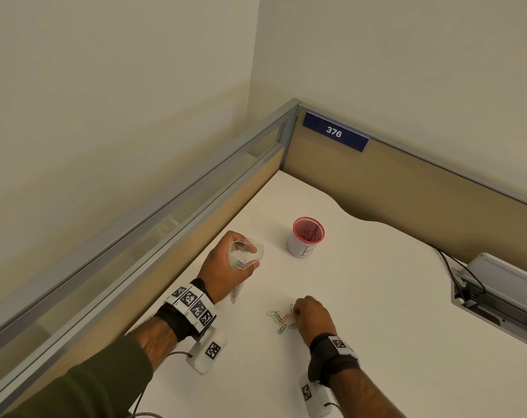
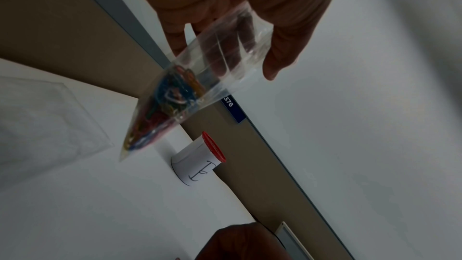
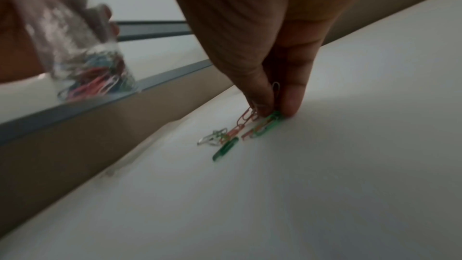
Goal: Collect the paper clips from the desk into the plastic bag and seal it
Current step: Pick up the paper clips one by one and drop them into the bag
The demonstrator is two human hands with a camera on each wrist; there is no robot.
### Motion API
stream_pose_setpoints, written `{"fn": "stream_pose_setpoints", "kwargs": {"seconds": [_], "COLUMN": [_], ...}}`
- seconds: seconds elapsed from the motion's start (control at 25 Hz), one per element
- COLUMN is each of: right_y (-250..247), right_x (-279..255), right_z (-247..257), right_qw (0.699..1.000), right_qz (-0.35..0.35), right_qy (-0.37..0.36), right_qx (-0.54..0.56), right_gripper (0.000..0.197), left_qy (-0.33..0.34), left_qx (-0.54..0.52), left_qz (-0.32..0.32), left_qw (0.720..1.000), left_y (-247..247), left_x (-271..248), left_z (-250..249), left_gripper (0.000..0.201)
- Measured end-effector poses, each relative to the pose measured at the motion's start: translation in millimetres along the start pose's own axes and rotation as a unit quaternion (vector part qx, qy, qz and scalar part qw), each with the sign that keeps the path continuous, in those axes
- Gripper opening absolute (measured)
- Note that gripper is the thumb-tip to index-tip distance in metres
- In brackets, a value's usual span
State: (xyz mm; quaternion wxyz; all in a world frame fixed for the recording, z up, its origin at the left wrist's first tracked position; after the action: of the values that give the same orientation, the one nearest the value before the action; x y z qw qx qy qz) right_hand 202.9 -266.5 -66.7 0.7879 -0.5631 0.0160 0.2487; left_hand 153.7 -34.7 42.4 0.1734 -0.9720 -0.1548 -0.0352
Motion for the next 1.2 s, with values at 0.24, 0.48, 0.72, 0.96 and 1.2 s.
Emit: {"fn": "stream_pose_setpoints", "kwargs": {"seconds": [0.24, 0.48, 0.72, 0.96, 1.2], "right_y": [-52.1, -145.6, -174.6, -163.2, -173.9], "right_x": [-6.6, -34.4, -40.5, -36.1, -34.7], "right_z": [-3.0, 89.2, 164.3, 177.0, 131.1], "right_qw": [0.976, 0.916, 0.925, 0.956, 0.945], "right_qz": [-0.067, -0.139, -0.118, -0.098, -0.164], "right_qy": [0.036, -0.095, -0.199, -0.196, -0.173], "right_qx": [0.205, 0.365, 0.303, 0.194, 0.223], "right_gripper": [0.01, 0.006, 0.005, 0.016, 0.013], "left_qy": [-0.004, -0.007, -0.004, -0.008, -0.001], "left_qx": [0.012, 0.014, 0.051, 0.084, 0.033], "left_qz": [0.007, 0.018, 0.027, 0.028, 0.035], "left_qw": [1.0, 1.0, 0.998, 0.996, 0.999], "left_y": [4.8, 16.3, 27.2, 35.1, 27.0], "left_x": [1.0, 2.1, 6.3, 13.4, 4.0], "left_z": [1.3, -1.5, -9.0, -0.4, -9.8], "left_gripper": [0.044, 0.042, 0.043, 0.053, 0.044]}}
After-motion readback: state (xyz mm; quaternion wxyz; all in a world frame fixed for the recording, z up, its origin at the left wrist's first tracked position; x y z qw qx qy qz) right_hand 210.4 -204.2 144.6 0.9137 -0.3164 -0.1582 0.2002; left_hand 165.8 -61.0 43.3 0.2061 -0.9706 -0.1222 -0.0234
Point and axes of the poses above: each hand's wrist, its own x-axis towards the middle knuckle, its own y-axis out of the palm, z = x × y, the point moved 9 cm from there along x, towards the middle knuckle, and after that the axes turned 8 degrees about x, right-handed, at the moved point
